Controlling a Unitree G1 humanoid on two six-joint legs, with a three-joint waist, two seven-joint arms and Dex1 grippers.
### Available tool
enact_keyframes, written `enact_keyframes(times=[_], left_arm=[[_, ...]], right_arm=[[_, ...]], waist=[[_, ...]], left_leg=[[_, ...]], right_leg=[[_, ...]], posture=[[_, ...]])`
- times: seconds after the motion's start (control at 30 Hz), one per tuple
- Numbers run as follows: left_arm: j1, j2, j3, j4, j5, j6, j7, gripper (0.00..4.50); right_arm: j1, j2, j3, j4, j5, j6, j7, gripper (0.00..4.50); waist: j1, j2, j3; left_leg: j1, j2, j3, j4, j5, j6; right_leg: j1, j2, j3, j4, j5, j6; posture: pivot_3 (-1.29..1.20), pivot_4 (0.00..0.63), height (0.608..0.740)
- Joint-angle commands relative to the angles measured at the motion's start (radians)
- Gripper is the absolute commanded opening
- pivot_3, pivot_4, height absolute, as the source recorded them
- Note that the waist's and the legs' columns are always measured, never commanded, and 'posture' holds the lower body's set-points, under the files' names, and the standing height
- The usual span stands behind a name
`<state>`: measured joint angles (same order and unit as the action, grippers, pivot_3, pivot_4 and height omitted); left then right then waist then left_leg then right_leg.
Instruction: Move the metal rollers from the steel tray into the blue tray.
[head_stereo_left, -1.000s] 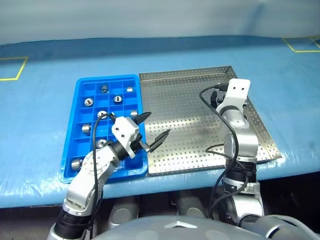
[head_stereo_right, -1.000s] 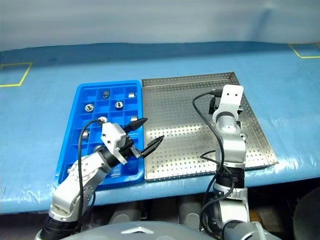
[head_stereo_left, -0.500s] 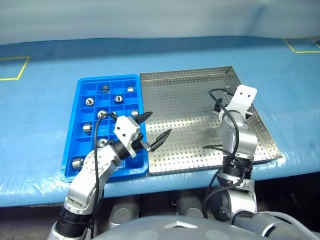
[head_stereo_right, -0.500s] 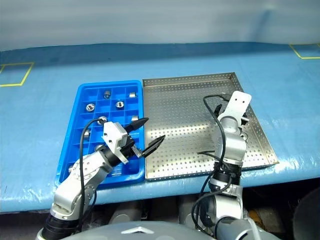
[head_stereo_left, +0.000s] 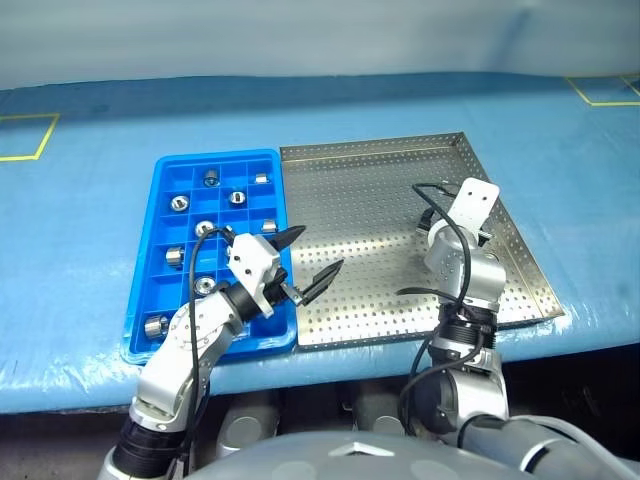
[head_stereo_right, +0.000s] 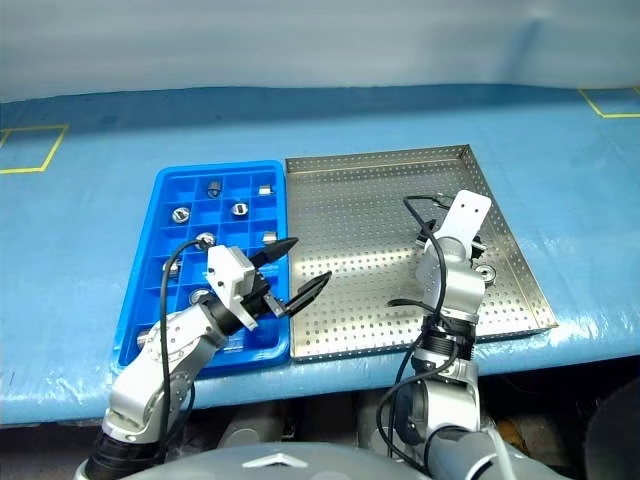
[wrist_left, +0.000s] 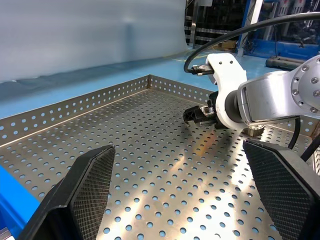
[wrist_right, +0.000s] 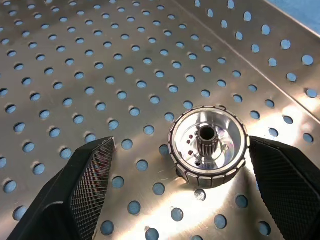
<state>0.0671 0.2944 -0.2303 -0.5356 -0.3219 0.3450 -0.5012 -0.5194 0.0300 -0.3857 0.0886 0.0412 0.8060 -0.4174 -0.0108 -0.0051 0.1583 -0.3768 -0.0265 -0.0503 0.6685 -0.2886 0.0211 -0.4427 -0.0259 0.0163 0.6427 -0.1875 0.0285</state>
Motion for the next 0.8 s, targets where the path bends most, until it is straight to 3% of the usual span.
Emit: enact_keyframes(times=[0.03,0.27,0.37,0.5,0.8], left_arm=[[0.003,-0.009,-0.003,-0.017,-0.001,-0.017,0.005,4.5],[0.012,-0.011,-0.001,-0.021,-0.001,-0.02,0.011,4.5],[0.017,-0.016,0.009,-0.023,-0.004,-0.029,0.018,4.5],[0.029,-0.03,0.047,-0.027,-0.001,-0.041,0.055,4.5],[0.164,0.003,0.237,-0.119,-0.015,-0.08,0.109,4.5]], right_arm=[[-0.028,0.0,-0.014,0.011,0.003,-0.038,-0.029,3.86],[-0.027,-0.002,0.021,-0.005,0.003,-0.042,-0.015,1.79],[-0.015,0.013,0.084,-0.081,0.01,-0.026,0.033,1.78],[0.013,0.028,0.233,-0.206,0.064,0.007,0.199,1.78],[0.079,-0.015,0.655,-0.438,0.193,0.151,0.561,1.78]], waist=[[0.0,0.0,0.0],[-0.001,0.0,0.0],[-0.001,0.0,0.0],[-0.003,0.001,0.0],[0.015,0.0,0.0]], left_leg=[[0.0,0.0,0.0,0.0,0.0,0.0],[0.0,0.0,0.0,0.0,0.0,0.0],[0.0,0.0,0.0,0.0,0.0,0.0],[0.0,0.001,0.0,0.0,0.0,0.0],[0.0,0.0,-0.003,0.0,0.0,0.0]], right_leg=[[0.0,0.0,0.0,0.0,0.0,0.0],[0.0,0.0,0.0,0.0,0.0,0.0],[0.0,0.0,0.0,0.0,0.0,0.0],[0.0,0.0,0.0,0.0,0.0,0.0],[0.0,0.0,-0.001,0.0,0.0,0.0]], posture=[[0.09,0.15,0.74],[0.1,0.15,0.74],[0.09,0.15,0.74],[0.1,0.15,0.74],[0.21,0.15,0.74]])
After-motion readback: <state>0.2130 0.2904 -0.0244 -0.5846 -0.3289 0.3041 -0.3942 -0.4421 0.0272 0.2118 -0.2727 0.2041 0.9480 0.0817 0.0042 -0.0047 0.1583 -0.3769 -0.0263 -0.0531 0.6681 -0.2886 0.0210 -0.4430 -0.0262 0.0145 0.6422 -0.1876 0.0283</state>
